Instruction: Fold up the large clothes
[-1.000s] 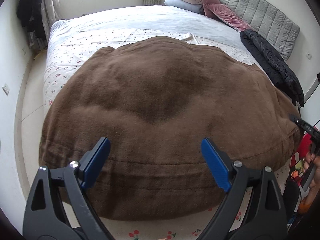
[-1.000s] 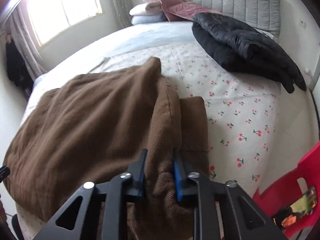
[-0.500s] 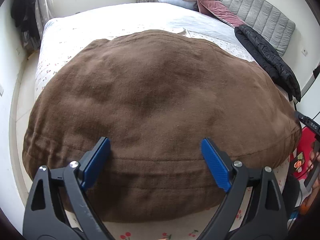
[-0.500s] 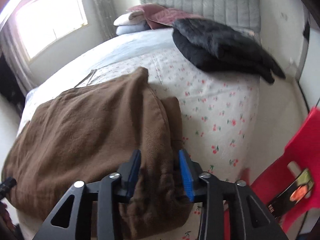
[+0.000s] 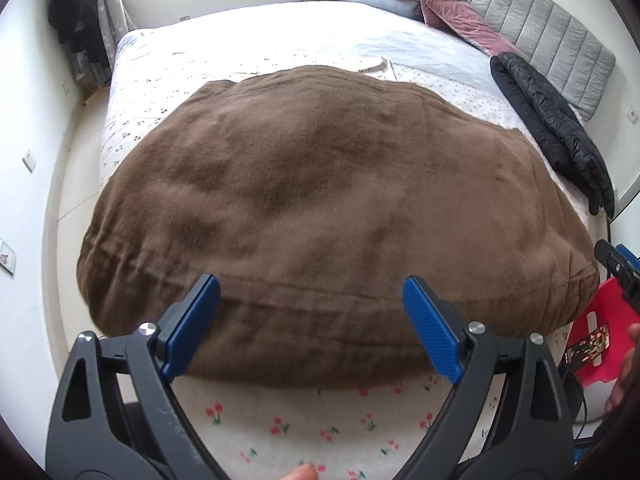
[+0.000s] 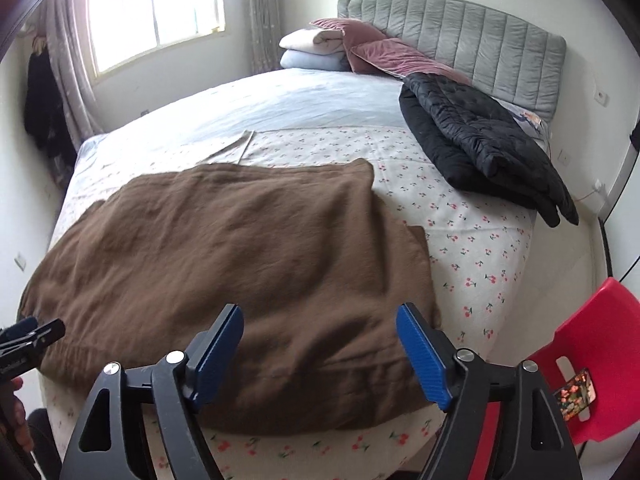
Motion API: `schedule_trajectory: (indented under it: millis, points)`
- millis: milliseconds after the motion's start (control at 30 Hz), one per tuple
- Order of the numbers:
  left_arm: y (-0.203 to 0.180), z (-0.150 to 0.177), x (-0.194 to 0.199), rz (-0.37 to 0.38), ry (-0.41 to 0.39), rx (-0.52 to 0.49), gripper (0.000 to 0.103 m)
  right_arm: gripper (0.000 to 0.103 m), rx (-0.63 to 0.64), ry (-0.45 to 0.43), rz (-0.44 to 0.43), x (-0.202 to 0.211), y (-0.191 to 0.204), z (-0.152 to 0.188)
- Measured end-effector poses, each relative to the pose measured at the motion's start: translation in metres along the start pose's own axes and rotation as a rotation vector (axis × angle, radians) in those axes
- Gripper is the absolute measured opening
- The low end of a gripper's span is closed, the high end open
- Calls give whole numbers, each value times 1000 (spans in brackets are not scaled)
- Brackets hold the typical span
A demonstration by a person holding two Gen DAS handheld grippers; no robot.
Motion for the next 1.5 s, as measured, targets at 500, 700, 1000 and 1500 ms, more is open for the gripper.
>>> schedule_trajectory:
  millis: [500, 700, 1000, 1500]
  points:
    - [-40, 26, 9, 5, 35, -63, 102, 91, 97, 128, -41, -27, 48, 32]
    - [-42, 28, 10, 3, 34, -67, 102, 90, 104, 136, -59, -28, 54, 37]
    - [-40, 31, 10, 13, 39, -58, 102, 91, 94, 145, -82, -29, 58, 39]
    - [-41, 32, 12, 18, 41, -55, 102, 91, 100, 153, -90, -28, 63, 42]
Point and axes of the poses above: each gripper's, at about its wrist camera, not at the fingertips, and x roughly against the way its jaws point, y to its left, z to its underside, the point moved 3 cm from there along -x, roughly the way its jaws point, and after that the axes turned 6 degrees about -z, right-handed, at the moved point
